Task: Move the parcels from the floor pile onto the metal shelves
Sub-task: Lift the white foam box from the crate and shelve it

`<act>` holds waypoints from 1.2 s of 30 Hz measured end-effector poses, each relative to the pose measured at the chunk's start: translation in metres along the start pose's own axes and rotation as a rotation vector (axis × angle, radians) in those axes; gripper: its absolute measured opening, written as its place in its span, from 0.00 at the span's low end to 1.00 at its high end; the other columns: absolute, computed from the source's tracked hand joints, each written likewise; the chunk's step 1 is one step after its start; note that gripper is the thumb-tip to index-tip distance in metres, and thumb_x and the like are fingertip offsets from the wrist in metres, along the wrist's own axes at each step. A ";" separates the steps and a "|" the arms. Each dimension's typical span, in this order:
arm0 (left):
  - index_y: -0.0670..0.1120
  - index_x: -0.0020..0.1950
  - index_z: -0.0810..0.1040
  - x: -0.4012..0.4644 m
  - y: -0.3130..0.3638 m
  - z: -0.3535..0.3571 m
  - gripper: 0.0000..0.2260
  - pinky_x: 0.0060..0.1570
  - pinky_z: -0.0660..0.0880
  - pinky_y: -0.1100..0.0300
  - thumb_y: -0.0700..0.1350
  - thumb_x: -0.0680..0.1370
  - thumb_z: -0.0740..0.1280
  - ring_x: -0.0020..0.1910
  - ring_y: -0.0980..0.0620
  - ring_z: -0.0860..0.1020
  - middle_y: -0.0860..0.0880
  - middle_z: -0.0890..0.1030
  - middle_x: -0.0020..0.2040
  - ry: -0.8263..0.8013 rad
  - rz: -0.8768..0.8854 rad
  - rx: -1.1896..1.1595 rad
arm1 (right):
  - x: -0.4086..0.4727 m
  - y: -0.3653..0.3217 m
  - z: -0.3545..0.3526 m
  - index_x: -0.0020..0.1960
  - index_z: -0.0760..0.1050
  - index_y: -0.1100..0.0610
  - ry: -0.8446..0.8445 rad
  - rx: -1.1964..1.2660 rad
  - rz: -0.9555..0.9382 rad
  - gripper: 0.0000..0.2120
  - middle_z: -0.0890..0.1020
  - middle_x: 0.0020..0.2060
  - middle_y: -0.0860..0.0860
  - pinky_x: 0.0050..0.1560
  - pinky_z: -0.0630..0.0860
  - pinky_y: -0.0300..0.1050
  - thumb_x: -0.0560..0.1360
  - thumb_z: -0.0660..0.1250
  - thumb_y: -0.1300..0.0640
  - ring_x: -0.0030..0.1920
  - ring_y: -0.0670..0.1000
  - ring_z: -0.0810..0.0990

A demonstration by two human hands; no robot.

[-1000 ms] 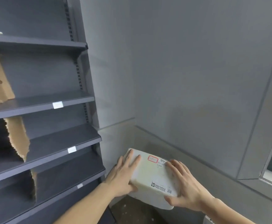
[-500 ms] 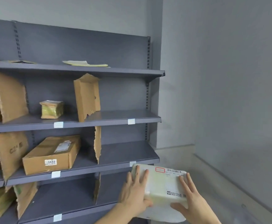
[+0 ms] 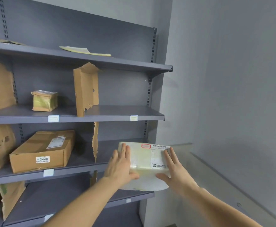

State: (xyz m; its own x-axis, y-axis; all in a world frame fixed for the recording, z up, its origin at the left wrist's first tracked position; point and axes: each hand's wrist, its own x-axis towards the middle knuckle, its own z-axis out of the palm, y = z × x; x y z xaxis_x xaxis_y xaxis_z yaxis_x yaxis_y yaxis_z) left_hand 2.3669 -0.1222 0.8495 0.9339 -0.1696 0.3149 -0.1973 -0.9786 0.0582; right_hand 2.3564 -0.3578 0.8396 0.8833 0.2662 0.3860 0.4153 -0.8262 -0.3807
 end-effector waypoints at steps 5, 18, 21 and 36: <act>0.43 0.80 0.45 0.021 -0.017 -0.006 0.54 0.64 0.69 0.53 0.71 0.68 0.68 0.70 0.44 0.62 0.45 0.46 0.80 0.070 0.022 0.026 | 0.025 -0.005 -0.007 0.80 0.42 0.49 -0.010 -0.044 0.015 0.44 0.36 0.76 0.37 0.66 0.62 0.37 0.77 0.69 0.45 0.77 0.48 0.56; 0.44 0.77 0.55 0.111 -0.054 -0.090 0.51 0.59 0.70 0.53 0.73 0.65 0.67 0.64 0.44 0.67 0.50 0.58 0.77 0.313 0.050 0.054 | 0.137 -0.031 -0.073 0.79 0.51 0.53 0.072 -0.135 -0.042 0.42 0.49 0.80 0.50 0.70 0.64 0.47 0.75 0.69 0.41 0.74 0.56 0.64; 0.46 0.76 0.58 0.141 -0.070 -0.114 0.49 0.57 0.72 0.51 0.73 0.65 0.68 0.64 0.44 0.69 0.51 0.62 0.76 0.316 0.020 0.038 | 0.178 -0.044 -0.089 0.78 0.54 0.55 0.077 -0.129 -0.080 0.39 0.52 0.79 0.50 0.67 0.63 0.43 0.76 0.69 0.44 0.72 0.56 0.66; 0.48 0.70 0.70 0.269 -0.105 -0.136 0.43 0.56 0.74 0.51 0.70 0.63 0.73 0.63 0.46 0.74 0.51 0.73 0.68 0.279 -0.172 -0.007 | 0.357 -0.012 -0.088 0.78 0.59 0.53 0.041 -0.113 -0.217 0.38 0.62 0.76 0.51 0.71 0.60 0.44 0.75 0.68 0.39 0.74 0.54 0.63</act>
State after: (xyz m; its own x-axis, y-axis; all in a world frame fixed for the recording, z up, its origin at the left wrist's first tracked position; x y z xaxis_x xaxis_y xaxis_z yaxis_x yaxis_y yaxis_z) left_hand 2.5982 -0.0493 1.0571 0.8364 0.0379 0.5469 -0.0463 -0.9892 0.1394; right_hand 2.6478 -0.2963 1.0559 0.7654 0.4247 0.4834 0.5652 -0.8029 -0.1895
